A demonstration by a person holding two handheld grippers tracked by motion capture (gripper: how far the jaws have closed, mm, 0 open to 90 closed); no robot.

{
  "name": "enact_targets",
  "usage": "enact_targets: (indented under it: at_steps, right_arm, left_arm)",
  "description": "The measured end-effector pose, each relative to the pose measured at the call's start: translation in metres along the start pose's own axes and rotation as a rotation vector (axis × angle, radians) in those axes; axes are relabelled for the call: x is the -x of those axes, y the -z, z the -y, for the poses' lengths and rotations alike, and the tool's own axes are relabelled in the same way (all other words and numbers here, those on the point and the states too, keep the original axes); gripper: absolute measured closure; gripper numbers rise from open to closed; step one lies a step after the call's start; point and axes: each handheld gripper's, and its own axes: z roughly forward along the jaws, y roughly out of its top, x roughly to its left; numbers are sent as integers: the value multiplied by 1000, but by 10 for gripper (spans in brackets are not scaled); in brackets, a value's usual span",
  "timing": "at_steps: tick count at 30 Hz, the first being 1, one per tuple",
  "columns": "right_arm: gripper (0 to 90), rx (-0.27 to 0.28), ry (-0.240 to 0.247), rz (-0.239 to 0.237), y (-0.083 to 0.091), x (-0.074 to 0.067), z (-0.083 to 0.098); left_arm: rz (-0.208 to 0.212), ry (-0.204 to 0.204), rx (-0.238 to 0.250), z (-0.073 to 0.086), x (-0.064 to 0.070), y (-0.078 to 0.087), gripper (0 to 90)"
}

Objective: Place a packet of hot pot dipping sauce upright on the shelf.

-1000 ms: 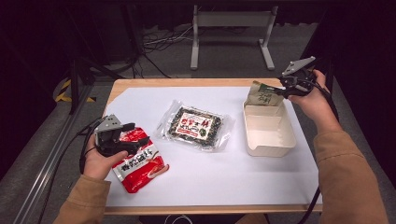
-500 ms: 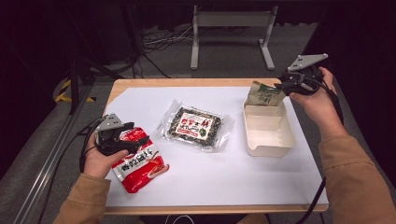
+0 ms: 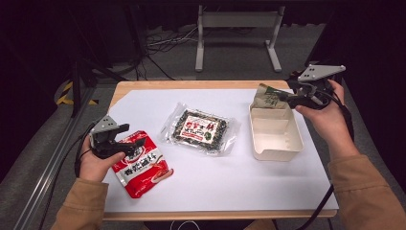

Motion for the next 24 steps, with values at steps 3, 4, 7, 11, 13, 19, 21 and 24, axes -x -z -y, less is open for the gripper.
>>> enact_targets:
  at_steps: [3, 4, 7, 11, 13, 19, 21, 24]
  right_arm:
    - [440, 18, -32, -34, 2, -10, 3]
    - [440, 15, -48, -51, 3, -13, 4]
    - [442, 21, -77, -85, 5, -22, 5]
    - [447, 53, -111, -131, 10, -35, 8]
    - [457, 53, -128, -155, 10, -42, 10]
    - [459, 50, -132, -196, 9, -63, 17]
    - [451, 54, -129, -205, 9, -69, 20]
    - [437, 62, -128, -206, 9, -76, 24]
  left_arm:
    - [-7, 0, -5, 1, -3, 2, 174]
    - [-7, 7, -5, 2, -3, 2, 174]
    - [-9, 11, 1, 1, -5, 5, 174]
    - [-18, 10, -2, 1, -6, 7, 171]
    - [-27, 13, -2, 1, -6, 8, 171]
    - [-35, 17, -1, 2, -9, 10, 171]
    - [-31, 23, -3, 2, -9, 11, 171]
    - [-35, 26, -2, 3, -9, 13, 171]
